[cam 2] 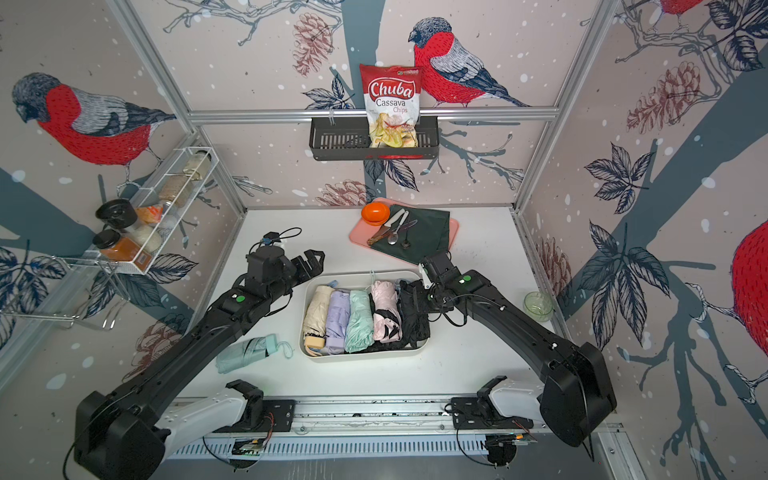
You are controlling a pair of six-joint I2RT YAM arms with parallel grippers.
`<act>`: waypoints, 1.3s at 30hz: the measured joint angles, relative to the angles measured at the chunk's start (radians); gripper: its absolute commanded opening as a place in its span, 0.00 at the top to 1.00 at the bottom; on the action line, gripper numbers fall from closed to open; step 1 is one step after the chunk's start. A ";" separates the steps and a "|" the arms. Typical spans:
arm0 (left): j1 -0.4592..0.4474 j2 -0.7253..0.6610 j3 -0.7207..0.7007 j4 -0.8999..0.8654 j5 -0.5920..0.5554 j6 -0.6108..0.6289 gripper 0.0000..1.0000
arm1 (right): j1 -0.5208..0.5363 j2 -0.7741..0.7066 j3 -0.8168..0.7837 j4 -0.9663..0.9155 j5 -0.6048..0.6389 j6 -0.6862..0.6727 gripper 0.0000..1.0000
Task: Put the umbrella into the storage box
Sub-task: Place the umbrella in the storage box.
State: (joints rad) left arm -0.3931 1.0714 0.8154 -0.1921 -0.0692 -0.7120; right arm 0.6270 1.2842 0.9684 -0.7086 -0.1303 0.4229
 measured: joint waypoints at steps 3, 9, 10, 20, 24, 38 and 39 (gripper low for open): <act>0.020 -0.018 -0.021 -0.041 -0.027 -0.022 0.00 | 0.016 0.018 -0.014 0.016 0.006 0.007 0.64; 0.057 -0.043 -0.044 -0.163 -0.116 -0.082 0.02 | 0.031 0.028 -0.077 0.085 0.012 0.029 0.65; 0.062 -0.047 -0.047 -0.187 -0.135 -0.100 0.02 | 0.032 0.029 -0.084 0.094 0.015 0.034 0.64; 0.187 -0.040 -0.103 -0.426 -0.190 -0.261 0.04 | 0.034 -0.005 -0.036 0.049 0.036 0.045 0.35; 0.228 -0.049 -0.108 -0.517 -0.189 -0.317 0.05 | 0.034 -0.022 -0.003 0.041 0.053 0.037 0.22; 0.356 -0.129 -0.047 -0.817 -0.195 -0.600 0.04 | -0.069 -0.116 0.047 0.017 0.084 -0.031 0.10; 0.372 -0.148 -0.061 -0.822 -0.183 -0.615 0.05 | -0.079 -0.120 0.047 0.017 0.081 -0.034 0.10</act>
State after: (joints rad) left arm -0.0208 0.9234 0.7544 -1.0142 -0.2520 -1.3266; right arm 0.5484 1.1645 1.0149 -0.6914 -0.0490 0.3889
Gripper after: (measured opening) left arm 0.963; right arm 0.901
